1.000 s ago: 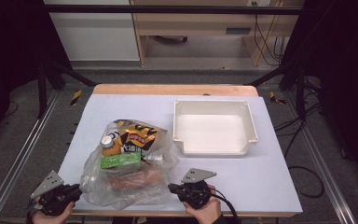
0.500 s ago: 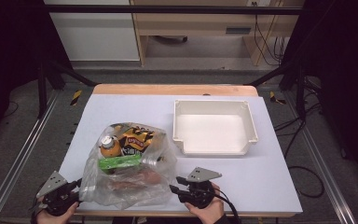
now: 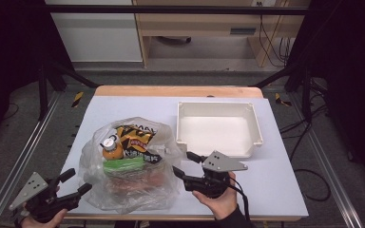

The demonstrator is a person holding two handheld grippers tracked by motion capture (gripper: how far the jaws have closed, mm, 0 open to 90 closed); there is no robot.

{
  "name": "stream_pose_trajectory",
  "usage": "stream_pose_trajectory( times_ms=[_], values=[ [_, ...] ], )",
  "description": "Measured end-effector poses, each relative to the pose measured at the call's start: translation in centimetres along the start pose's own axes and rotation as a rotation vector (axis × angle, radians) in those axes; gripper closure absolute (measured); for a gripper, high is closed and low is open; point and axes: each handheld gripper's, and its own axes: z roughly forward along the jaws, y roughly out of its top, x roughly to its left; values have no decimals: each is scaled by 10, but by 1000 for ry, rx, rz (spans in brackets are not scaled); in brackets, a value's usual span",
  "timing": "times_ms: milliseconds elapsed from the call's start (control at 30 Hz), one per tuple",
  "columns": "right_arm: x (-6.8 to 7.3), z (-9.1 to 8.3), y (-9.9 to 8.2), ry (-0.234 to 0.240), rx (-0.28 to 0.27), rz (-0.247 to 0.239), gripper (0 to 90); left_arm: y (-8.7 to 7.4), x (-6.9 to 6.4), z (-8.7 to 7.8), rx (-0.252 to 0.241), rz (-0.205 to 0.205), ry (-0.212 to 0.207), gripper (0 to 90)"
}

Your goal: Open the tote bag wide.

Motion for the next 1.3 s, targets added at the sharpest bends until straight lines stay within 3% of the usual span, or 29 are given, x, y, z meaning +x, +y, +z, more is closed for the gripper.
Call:
stream_pose_trajectory(
  times_ms=[133,167,333,400,500,600,633,667,700,800,867,900,933,1033,1067,1100,1200,1300],
  values=[
    [0,5,10,-10,-4,-14,449,14,-2,-6,-33,8,-5,187],
    [-2,9,12,-5,3,-4,562,25,-3,-10,-58,13,-5,186],
    [-5,15,9,20,49,-7,809,47,-4,-17,-108,25,0,196],
    [-5,15,7,30,66,-10,865,64,-1,-16,-139,10,14,209],
    [-5,14,4,40,82,-17,900,78,8,-4,-128,-22,20,233],
    [-6,13,3,34,88,-13,900,85,9,11,-95,-27,14,254],
    [-7,13,3,33,83,-12,900,87,8,24,-58,-12,11,260],
    [-7,12,3,33,75,-9,888,87,8,24,-58,-12,11,266],
    [-8,11,4,33,63,-3,858,88,8,38,-19,2,20,275],
    [-8,7,9,25,30,-2,719,88,17,56,40,-9,24,292],
    [-8,4,14,12,-2,-4,614,88,21,61,53,-14,12,315],
    [-8,4,14,12,-2,-4,614,88,23,66,68,-15,6,315],
    [-7,3,20,14,-24,-2,499,87,25,72,84,-12,-10,365],
    [-5,3,25,15,-39,-12,435,86,24,76,105,5,-5,463],
    [0,6,29,17,-48,-18,348,85,22,80,134,21,12,502],
    [2,9,30,13,-44,-27,325,85,22,80,134,21,12,537],
    [7,19,32,2,-18,-60,352,83,23,81,151,17,11,671],
    [8,26,32,25,5,-63,540,83,26,81,155,13,4,819]
  ],
)
